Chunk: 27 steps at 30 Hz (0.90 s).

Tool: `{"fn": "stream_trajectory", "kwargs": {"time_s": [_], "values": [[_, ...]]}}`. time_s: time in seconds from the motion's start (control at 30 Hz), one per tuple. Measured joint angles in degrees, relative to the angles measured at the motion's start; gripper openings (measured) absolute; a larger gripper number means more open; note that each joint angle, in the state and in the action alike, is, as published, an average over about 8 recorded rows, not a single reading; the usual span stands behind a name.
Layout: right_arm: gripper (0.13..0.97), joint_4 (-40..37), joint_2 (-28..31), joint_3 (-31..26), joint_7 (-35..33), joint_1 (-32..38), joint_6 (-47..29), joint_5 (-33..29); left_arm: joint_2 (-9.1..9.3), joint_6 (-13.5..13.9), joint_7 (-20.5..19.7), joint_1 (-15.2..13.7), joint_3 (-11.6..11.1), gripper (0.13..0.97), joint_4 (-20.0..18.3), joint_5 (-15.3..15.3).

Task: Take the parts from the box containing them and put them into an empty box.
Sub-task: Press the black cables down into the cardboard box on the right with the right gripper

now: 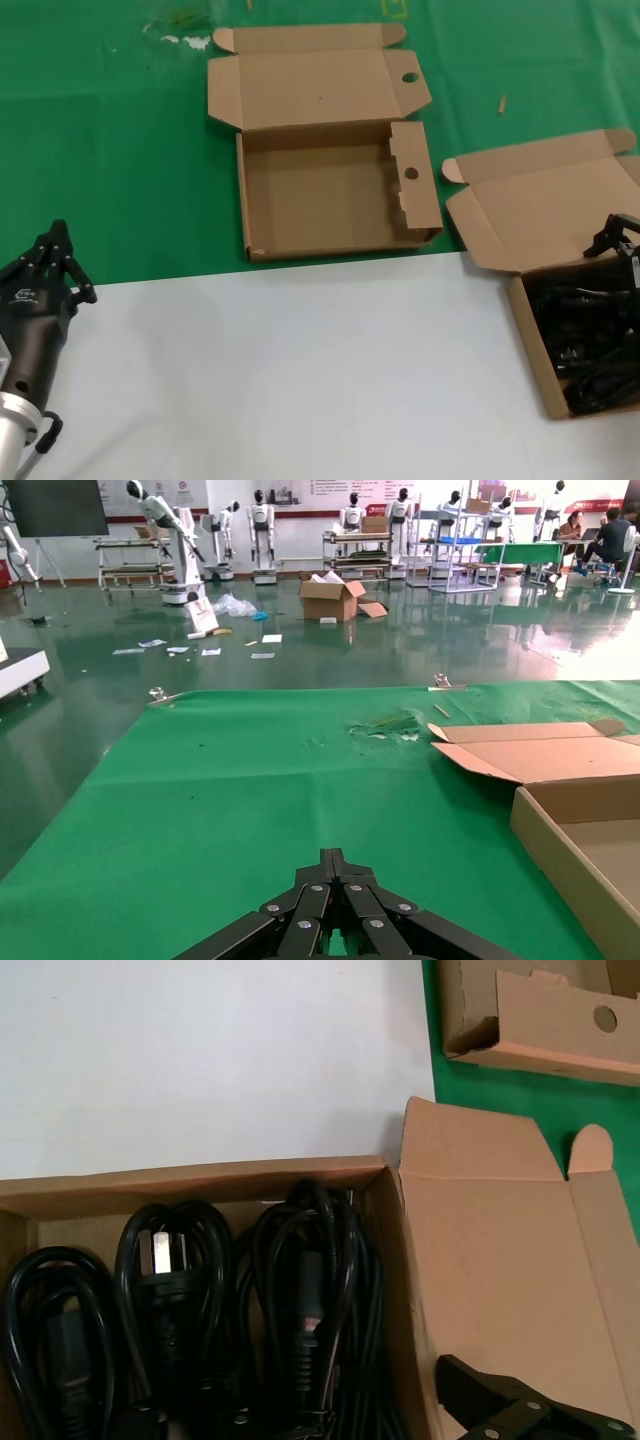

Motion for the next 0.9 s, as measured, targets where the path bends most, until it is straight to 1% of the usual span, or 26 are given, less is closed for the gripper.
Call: {"fn": "stream_trajectory", "kwargs": {"time_s": [0.07,0.1,0.37,0.4,0.67,0.8,0.9], "values": [[0.665,-0.1,-0.2,-0.1,0.1,0.2,0.1,-0.1,0.00,0.0,0.0,0.0,0.0,0.140,0.0,0.0],[0.665,-0.1,-0.2,-0.1,0.1,0.3,0.1,-0.2,0.00,0.0,0.0,0.0,0.0,0.140,0.0,0.0],[0.463,1.5,-0.1,0.3,1.1,2.2,0.3,-0.8,0.00,0.0,0.0,0.0,0.0,0.140,0.0,0.0],[0.463,1.7,0.0,0.4,1.3,2.5,0.3,-0.8,0.00,0.0,0.0,0.0,0.0,0.140,0.0,0.0],[0.279,3.7,1.4,0.6,2.8,2.2,-0.3,-1.2,0.00,0.0,0.0,0.0,0.0,0.140,0.0,0.0],[0.279,4.7,2.1,0.8,3.6,1.3,-0.7,-1.1,0.00,0.0,0.0,0.0,0.0,0.140,0.0,0.0],[0.250,5.4,2.5,1.0,4.2,0.8,-0.8,-0.9,0.00,0.0,0.0,0.0,0.0,0.140,0.0,0.0]]}}
